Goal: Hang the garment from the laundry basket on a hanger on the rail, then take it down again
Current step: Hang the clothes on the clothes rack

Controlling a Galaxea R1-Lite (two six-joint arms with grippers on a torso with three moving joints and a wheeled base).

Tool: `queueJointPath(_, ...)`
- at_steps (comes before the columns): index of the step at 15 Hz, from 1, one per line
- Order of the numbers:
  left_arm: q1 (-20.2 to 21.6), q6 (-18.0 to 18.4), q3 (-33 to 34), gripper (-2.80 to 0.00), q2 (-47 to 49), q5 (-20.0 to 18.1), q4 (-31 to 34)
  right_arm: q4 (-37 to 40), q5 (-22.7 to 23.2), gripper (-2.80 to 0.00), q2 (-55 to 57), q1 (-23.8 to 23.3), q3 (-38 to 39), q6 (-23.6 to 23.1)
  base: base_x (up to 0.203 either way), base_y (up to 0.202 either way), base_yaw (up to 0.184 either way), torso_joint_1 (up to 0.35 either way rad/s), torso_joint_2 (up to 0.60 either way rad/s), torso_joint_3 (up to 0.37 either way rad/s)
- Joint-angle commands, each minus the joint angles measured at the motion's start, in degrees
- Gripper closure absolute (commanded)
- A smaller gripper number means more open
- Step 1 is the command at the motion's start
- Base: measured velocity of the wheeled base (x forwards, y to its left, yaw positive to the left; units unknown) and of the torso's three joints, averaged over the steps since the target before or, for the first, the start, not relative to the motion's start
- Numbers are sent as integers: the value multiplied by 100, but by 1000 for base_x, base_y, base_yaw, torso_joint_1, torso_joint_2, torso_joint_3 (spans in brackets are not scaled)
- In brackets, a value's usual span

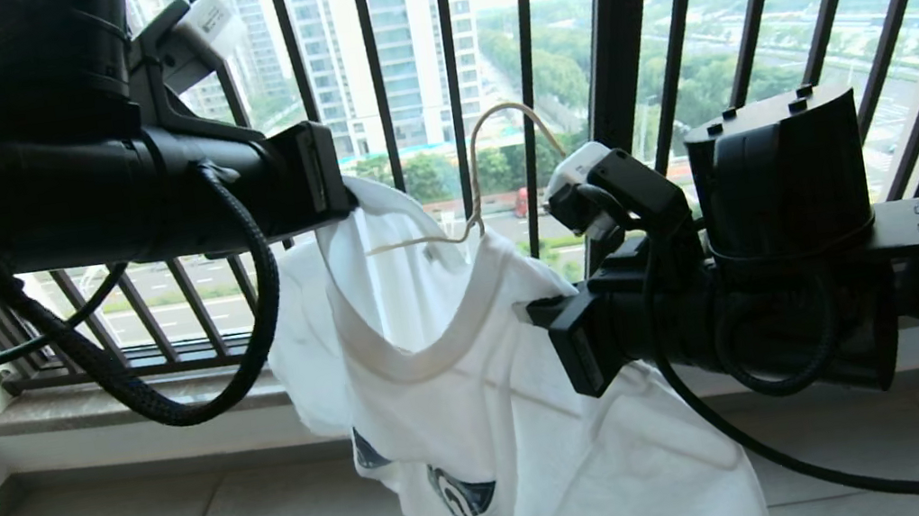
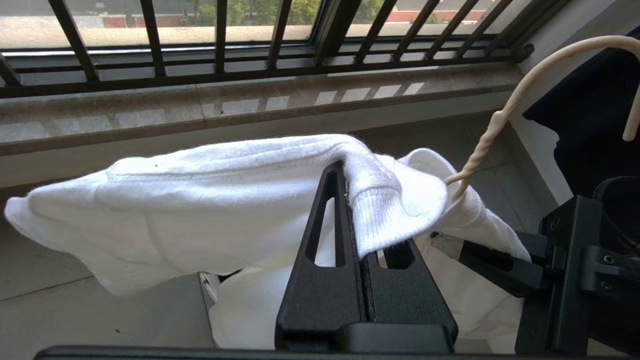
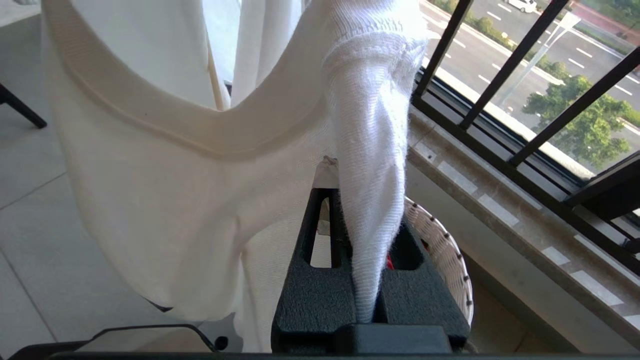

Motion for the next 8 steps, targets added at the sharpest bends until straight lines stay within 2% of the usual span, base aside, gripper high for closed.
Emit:
queueJointPath(1,-200,113,-235,0,305,11,1,-122,2,0,53,12,23,-2,0,0,0,0,0,0)
queueJointPath(2,-203,349,-303,0,416,34,-5,-187,15,0,73,53,23,9,0,0,0,0,0,0)
queueJointPath(3,-210,498,-402,0,552,231,-8,-306,18,0,146,80,23,34,0,0,0,0,0,0)
queueJointPath(5,-399,575,-676,0,720,724,-2,-619,19,0,196,83,31,111,0,0,0,0,0,0)
queueJointPath(8,-502,622,-735,0,733,744,-9,-813,10,0,293,91,31,130,0,0,0,0,0,0)
